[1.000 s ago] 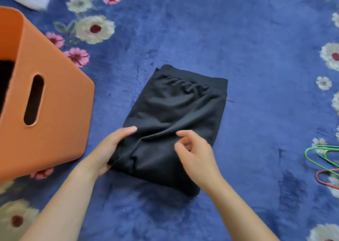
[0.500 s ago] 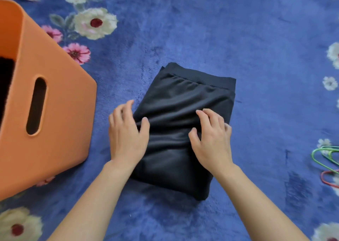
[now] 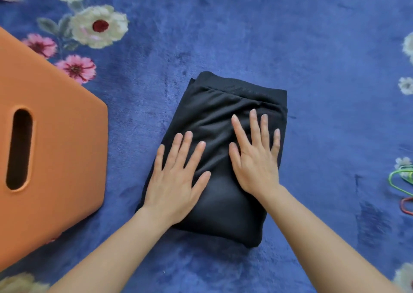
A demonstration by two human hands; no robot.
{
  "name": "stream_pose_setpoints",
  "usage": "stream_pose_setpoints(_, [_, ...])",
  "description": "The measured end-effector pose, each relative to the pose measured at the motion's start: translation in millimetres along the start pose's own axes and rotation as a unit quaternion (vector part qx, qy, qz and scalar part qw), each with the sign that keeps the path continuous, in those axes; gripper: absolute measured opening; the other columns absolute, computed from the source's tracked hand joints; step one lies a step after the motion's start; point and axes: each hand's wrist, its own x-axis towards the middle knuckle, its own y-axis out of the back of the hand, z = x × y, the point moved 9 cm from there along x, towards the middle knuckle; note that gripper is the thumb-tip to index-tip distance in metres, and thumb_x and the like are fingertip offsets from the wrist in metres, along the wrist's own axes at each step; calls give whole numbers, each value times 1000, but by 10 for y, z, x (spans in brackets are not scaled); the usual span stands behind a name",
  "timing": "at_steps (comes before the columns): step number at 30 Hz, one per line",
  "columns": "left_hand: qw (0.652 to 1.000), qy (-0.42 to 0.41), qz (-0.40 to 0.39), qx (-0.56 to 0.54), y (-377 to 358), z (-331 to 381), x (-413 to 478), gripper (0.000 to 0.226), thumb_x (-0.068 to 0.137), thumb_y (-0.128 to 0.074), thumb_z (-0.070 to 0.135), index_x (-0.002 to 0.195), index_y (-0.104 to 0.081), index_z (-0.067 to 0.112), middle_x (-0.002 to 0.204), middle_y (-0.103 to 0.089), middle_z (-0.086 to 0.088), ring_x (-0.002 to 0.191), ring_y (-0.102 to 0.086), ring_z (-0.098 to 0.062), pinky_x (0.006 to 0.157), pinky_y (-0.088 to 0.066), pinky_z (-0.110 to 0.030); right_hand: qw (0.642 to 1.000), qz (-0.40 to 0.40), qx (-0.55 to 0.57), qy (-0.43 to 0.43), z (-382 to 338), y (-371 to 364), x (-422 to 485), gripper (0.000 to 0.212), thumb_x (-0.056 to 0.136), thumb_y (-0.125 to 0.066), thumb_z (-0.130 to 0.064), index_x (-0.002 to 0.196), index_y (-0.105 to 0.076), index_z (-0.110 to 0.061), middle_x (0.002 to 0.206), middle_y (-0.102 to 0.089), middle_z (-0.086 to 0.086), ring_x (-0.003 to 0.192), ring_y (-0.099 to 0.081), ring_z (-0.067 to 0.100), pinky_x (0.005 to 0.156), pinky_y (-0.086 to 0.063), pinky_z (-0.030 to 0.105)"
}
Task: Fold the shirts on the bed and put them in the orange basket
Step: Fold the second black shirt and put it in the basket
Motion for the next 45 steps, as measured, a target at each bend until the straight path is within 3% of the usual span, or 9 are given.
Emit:
stream_pose_setpoints(8, [982,185,-22,-39,15,-613,674,64,101,-20,44,152,1,13,160,8,-6,147,11,-21,115,8,-49,999,-29,-17,-39,239,-187,-390,75,90,-24,-62,153,-12,-23,160,-5,10,147,5,21,115,11,40])
stream_pose_setpoints(11, [995,39,63,-65,228,-246,835,62,98,-27,46,153,-9,23,160,1,-8,147,4,-23,114,10,-47,999,-18,12,-27,142,-98,-495,80,87,-30,-63,153,-11,-20,160,-3,10,147,6,22,115,10,40])
stream_pose_setpoints(14, [996,-81,12,47,46,-56,970,62,94,-10,55,151,-14,33,161,-2,1,147,4,-18,112,14,-44,999,-29,4,21,48,-153,-641,80,87,-33,-64,152,-17,-22,160,-8,8,147,1,22,117,6,42])
stream_pose_setpoints(21, [981,104,32,-159,37,-365,1007,60,100,-33,43,152,-9,27,160,-2,0,146,-2,-20,117,-4,-43,995,-20,98,3,382,-153,-934,78,83,-42,-62,150,-20,-29,156,-14,0,143,-12,14,113,-9,36])
stream_pose_setpoints(25, [861,289,102,-406,47,-756,133,58,97,-46,35,148,-25,17,134,-37,-6,125,-40,-23,106,-27,-28,883,-28,391,-259,823,-226,-1292,49,80,-64,-51,116,-51,-21,104,-48,-5,96,-49,14,86,-40,19])
stream_pose_setpoints(28, [864,327,-1,-383,-74,-713,-392,62,91,-49,54,141,-36,20,130,-52,4,124,-46,-23,101,-32,-32,817,-76,472,-323,729,-341,-1419,33,82,-69,-44,79,-53,-15,71,-52,-4,68,-48,15,61,-39,22])
stream_pose_setpoints(33, [848,322,-28,-420,24,-529,-481,38,93,-53,43,126,-53,23,116,-57,19,118,-51,-9,93,-37,-23,742,-158,561,-333,644,-267,-1383,22,84,-71,-28,97,-65,-11,93,-73,-5,91,-68,11,82,-53,28])
stream_pose_setpoints(37, [818,314,-12,-482,-2,-323,-751,19,95,-55,25,114,-57,25,104,-60,22,102,-57,0,85,-40,-12,730,-186,582,-308,910,-102,-1455,22,83,-71,-17,101,-66,-5,95,-75,1,91,-70,14,75,-54,26])
stream_pose_setpoints(45, [749,340,-114,-557,-333,53,-1494,65,96,-48,11,144,-21,45,136,-37,34,121,-43,10,97,-31,-10,708,-288,558,-322,1132,-208,-1864,28,89,-62,-12,116,-54,-10,95,-74,7,81,-70,14,65,-54,25])
